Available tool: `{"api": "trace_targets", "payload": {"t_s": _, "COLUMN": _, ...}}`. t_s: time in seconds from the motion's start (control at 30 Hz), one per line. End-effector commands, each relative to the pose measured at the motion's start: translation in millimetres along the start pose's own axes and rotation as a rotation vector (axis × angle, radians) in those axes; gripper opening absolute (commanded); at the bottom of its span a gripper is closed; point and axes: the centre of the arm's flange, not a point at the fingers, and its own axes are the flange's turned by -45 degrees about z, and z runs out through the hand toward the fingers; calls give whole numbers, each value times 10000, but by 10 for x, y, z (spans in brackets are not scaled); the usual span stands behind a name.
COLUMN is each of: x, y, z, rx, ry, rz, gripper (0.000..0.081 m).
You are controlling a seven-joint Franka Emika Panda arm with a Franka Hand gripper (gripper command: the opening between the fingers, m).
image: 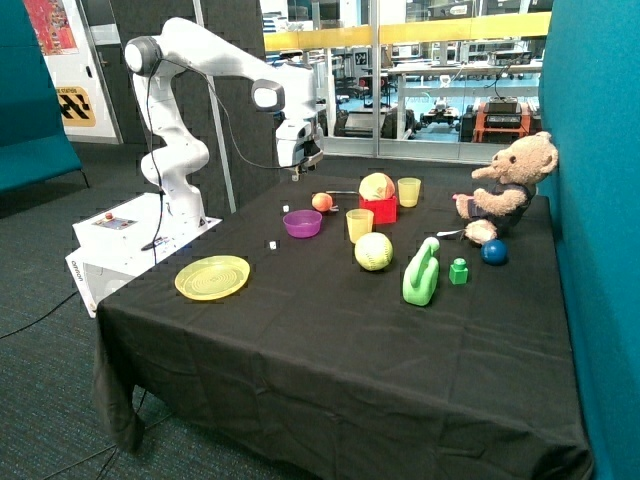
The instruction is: Roll the dices in the bowl
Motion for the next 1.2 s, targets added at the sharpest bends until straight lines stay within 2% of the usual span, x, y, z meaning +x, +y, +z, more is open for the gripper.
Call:
{"api": "trace_targets", "payload": {"t_s": 0.0, "x": 9, "y": -5, "z": -10, "rx": 7, "ry": -12, "rz": -1357, "gripper": 808}}
{"api": "trace_targets", "payload": {"t_s": 0.07, "x": -40, "y": -158, "z": 93, "rx": 7, "ry": -12, "rz": -1617, "gripper": 808}}
{"api": "trace_targets", "payload": {"t_s": 0.1, "x": -52, "y": -191, "z": 113, "rx": 7, "ry": -12, "rz": -1650, "gripper": 693}}
{"api": "trace_targets", "payload": {"t_s": 0.13, "x": -65, "y": -224, "z": 128, "rx": 7, "ry": -12, "rz": -1697, "gripper": 478}}
{"api": "trace_targets", "payload": {"t_s": 0.17, "x": -76, "y": -253, "z": 139, "rx": 7, "ry": -12, "rz": -1773, "gripper": 369}}
{"api": "trace_targets", "payload": {"t_s": 0.2, "x": -88, "y": -283, "z": 148, "rx": 7, "ry": -12, "rz": -1848, "gripper": 315}}
{"api": "trace_targets", "payload": {"t_s": 0.27, "x": -112, "y": -339, "z": 161, "rx": 7, "ry": -12, "rz": -1993, "gripper": 269}}
{"api": "trace_targets", "payload": {"t_s": 0.53, "x": -245, "y": -561, "z": 209, "rx": 8, "ry": -12, "rz": -2566, "gripper": 254}}
{"api": "trace_targets", "payload": {"t_s": 0.8, "x": -437, "y": -792, "z": 323, "rx": 8, "ry": -11, "rz": -3259, "gripper": 313}}
{"api": "trace_targets", "payload": {"t_s": 1.17, "x": -645, "y": -982, "z": 441, "rx": 8, "ry": -11, "rz": -3606, "gripper": 353}}
